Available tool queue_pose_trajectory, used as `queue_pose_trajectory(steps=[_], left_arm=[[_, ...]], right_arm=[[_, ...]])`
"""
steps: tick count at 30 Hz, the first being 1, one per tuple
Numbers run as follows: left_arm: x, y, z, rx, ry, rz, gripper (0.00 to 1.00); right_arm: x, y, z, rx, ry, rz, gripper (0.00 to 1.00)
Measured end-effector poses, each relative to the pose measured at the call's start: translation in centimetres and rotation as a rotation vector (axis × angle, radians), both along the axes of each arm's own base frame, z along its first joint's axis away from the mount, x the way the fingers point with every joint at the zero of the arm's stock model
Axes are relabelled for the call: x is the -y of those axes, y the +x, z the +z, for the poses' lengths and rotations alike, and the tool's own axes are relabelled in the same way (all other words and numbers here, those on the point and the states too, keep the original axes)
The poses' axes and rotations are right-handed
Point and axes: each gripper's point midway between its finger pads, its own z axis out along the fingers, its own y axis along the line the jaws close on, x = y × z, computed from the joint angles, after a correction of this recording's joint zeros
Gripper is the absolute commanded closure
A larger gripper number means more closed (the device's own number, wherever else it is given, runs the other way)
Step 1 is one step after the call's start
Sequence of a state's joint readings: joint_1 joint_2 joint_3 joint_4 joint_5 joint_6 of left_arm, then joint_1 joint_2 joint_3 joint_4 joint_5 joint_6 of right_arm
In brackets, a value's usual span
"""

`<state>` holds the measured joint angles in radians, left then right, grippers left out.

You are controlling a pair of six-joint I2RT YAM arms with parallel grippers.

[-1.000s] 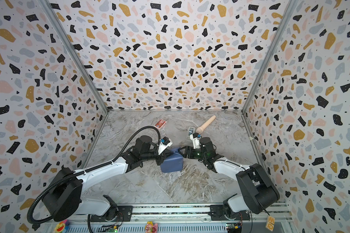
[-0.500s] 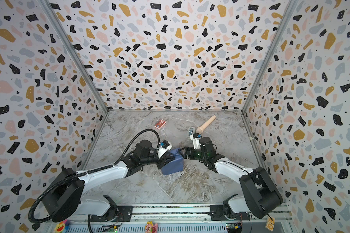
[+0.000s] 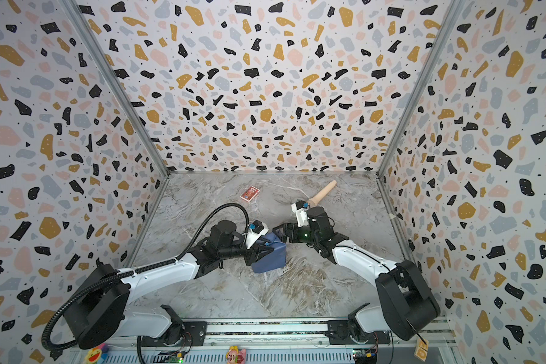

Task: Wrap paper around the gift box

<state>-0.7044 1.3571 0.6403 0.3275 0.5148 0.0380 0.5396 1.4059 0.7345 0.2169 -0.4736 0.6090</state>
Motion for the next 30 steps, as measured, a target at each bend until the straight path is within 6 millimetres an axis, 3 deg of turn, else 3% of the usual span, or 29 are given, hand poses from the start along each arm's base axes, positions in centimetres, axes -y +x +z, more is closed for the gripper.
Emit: queue_pose_trajectory(steps=[6,15,18,21,25,30], left_arm=[[0.1,-0.5,0.1,0.003,-0.007,-0.009,0.5],[-1.0,-2.0,2.1,-0.023,-0.082,0.024,0.25],[-2.3,-1.0,3.7,-0.02,-0.135,0.139,0.18],[-3.9,1.6,4.4,-0.032,-0.146,0.315,0.15],[-5.0,4.5,3.2,-0.076,-0.068,0.471,0.13],[-5.6,4.6,0.3,-0.14,0.03,0.505,0.09]], right_arm=[[-0.1,-0.5,-2.5,-0.052,-0.032,0.001,0.13],[0.2,-1.0,-2.6,-0.02,0.002,-0.006,0.14],[0.1,-1.1,-2.6,-0.014,0.007,-0.007,0.14],[0.2,-1.1,-2.5,-0.009,0.009,-0.008,0.14],[0.2,-1.2,-2.5,-0.005,0.01,-0.009,0.14],[0.2,-1.2,-2.5,-0.005,0.009,-0.01,0.14]])
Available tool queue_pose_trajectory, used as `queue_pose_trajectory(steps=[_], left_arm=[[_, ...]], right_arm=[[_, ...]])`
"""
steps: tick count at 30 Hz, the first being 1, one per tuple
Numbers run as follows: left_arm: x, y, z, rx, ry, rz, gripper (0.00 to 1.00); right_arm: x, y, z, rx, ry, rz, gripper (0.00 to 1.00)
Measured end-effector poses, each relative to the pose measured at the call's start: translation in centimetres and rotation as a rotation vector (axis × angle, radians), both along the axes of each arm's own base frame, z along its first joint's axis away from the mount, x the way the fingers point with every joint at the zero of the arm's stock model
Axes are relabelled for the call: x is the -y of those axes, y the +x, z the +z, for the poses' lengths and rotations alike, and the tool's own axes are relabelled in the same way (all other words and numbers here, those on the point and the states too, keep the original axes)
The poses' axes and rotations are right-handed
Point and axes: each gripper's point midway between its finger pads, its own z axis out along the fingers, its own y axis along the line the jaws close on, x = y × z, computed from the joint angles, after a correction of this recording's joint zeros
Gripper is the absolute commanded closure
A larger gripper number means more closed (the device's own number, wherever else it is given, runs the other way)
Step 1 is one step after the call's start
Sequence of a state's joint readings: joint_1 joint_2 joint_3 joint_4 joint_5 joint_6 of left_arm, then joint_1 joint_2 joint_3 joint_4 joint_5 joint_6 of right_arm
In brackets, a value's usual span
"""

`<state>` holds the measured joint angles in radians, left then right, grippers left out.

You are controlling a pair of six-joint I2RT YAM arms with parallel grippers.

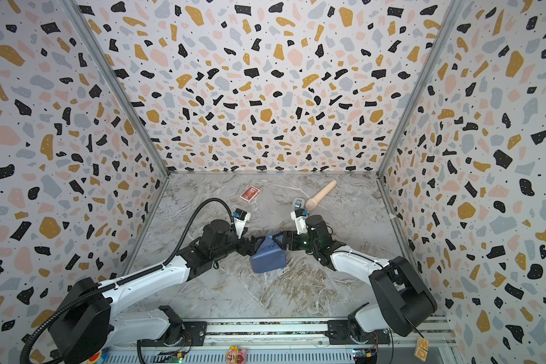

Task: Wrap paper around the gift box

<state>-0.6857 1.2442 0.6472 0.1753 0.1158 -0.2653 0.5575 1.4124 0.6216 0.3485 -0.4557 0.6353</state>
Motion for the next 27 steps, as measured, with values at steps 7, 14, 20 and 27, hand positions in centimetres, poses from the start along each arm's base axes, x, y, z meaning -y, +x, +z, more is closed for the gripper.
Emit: queue_pose_trajectory(steps=[7,14,20,27], left_arm=[[0.0,-1.4,-2.0,-0.056,0.006,-0.041,0.07],[0.3,-1.6,-1.9,-0.053,-0.002,-0.059,0.07],[0.4,-1.5,-2.0,-0.044,-0.01,-0.061,0.07],[0.4,-1.4,-2.0,-0.041,-0.01,-0.056,0.07]], right_arm=[[0.0,0.0,0.0,-0.006,-0.004,0.003,0.12],[0.0,-0.3,0.6,-0.024,-0.014,0.011,0.01],[-0.6,-1.3,1.1,-0.043,0.004,0.04,0.01],[-1.2,-3.1,-0.1,-0.093,0.004,0.078,0.01]])
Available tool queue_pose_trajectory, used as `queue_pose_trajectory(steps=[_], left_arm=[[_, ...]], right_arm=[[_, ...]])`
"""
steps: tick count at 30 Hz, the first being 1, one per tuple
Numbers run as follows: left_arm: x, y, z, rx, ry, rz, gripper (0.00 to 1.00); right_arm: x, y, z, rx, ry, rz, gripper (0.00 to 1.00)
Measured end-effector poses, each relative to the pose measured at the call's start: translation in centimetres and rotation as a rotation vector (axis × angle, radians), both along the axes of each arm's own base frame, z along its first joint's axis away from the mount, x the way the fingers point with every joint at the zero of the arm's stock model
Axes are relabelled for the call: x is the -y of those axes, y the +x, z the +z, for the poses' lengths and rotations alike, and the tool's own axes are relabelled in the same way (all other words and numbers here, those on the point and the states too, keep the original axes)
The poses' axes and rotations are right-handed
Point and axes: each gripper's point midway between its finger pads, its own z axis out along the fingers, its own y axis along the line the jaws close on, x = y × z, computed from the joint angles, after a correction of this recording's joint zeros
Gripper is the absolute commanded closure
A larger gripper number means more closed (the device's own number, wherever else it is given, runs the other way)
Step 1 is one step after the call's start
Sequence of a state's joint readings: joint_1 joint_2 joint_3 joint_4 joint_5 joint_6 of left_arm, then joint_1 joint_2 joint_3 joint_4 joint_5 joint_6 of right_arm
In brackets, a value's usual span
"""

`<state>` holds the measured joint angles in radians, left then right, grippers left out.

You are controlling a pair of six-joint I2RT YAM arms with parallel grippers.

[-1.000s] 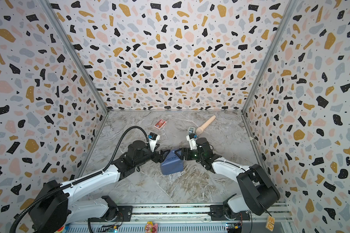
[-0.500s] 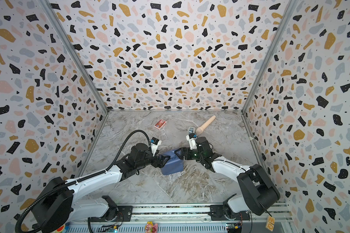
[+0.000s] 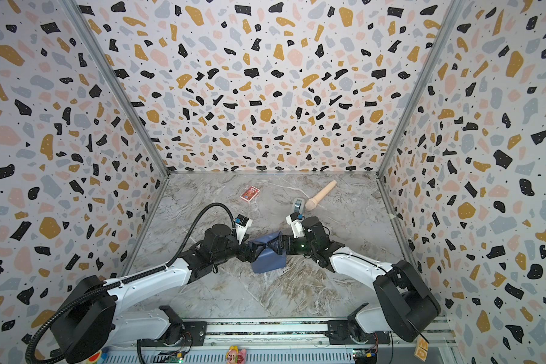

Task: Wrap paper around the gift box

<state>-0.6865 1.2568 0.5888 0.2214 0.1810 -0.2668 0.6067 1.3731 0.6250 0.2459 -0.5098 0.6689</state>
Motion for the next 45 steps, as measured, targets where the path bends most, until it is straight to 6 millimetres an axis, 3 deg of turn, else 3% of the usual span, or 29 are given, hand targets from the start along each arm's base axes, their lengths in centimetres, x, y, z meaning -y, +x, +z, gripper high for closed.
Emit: queue_pose_trajectory(steps=[11,19,29,45], left_arm=[[-0.1,0.1,-0.1,-0.031,-0.019,0.029,0.06],[-1.3,1.1,0.1,-0.146,-0.164,0.128,0.05],[-0.5,-0.6,-1.6,-0.314,-0.259,0.087,0.05],[-0.5,-0.5,-2.0,-0.294,-0.233,0.057,0.1]], right_arm=[[0.3,-1.2,-0.4,-0.011,0.022,0.004,0.01],[0.1,-1.2,-0.4,-0.002,0.039,0.006,0.02],[0.1,-1.1,-0.4,0.003,0.04,0.007,0.02],[0.3,-0.1,0.8,-0.001,0.035,0.021,0.01]])
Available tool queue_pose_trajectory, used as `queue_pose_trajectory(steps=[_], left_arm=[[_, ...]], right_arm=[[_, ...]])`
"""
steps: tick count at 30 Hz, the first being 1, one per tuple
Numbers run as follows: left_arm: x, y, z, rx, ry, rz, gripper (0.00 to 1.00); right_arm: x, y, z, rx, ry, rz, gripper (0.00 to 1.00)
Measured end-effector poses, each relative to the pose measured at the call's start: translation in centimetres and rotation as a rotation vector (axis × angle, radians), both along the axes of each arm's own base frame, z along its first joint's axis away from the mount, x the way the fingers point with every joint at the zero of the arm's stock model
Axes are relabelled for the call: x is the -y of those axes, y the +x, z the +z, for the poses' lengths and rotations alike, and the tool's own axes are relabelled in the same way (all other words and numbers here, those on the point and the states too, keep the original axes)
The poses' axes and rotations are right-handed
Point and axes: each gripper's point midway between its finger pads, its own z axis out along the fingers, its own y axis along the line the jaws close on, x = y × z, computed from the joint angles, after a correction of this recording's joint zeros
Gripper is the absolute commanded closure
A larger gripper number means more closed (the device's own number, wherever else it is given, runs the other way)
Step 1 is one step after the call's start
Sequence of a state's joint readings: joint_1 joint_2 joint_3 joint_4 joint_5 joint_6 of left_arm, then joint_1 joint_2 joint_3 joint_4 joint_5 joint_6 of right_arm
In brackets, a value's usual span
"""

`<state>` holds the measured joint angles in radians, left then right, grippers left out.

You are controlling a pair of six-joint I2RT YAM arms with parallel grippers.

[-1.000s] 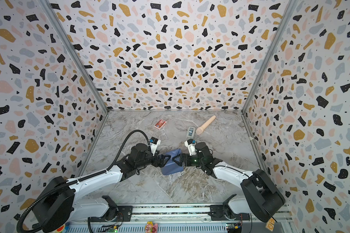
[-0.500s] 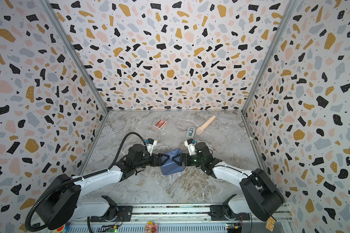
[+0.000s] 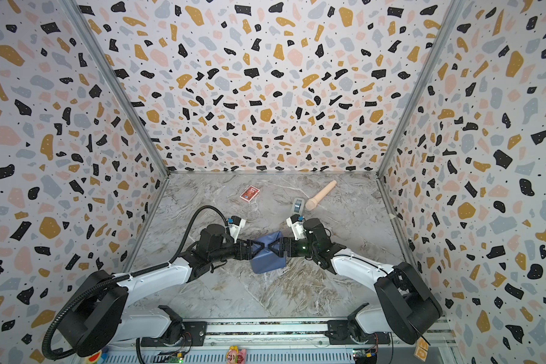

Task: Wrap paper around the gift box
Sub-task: 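Release the box with the right gripper and move it toward the tape dispenser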

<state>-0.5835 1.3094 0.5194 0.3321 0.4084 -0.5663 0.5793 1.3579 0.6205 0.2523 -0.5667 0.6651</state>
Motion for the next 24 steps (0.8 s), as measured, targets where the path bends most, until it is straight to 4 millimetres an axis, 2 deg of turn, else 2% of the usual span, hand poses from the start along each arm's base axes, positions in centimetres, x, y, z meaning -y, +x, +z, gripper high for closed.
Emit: queue_pose_trajectory(steps=[7,9,12,17,19,24], left_arm=[[0.0,0.1,0.1,0.012,0.015,-0.005,0.1],[0.0,0.1,0.1,0.014,0.018,-0.007,0.1],[0.0,0.1,0.1,0.016,0.019,-0.009,0.1],[0.0,0.2,0.1,0.014,0.02,-0.009,0.12],[0.0,0.2,0.1,0.01,0.021,-0.009,0.13],[0.1,0.3,0.1,0.003,0.024,-0.012,0.14]], right_arm=[[2.3,3.0,3.3,0.022,0.091,-0.042,0.02],[3.4,4.0,3.8,0.026,0.101,-0.066,0.06],[5.5,6.6,4.0,0.026,0.097,-0.14,0.14],[8.5,12.1,2.3,0.006,0.025,-0.26,0.27],[8.8,14.1,1.1,-0.005,0.001,-0.276,0.32],[8.4,16.7,-2.5,-0.064,-0.036,-0.268,0.43]])
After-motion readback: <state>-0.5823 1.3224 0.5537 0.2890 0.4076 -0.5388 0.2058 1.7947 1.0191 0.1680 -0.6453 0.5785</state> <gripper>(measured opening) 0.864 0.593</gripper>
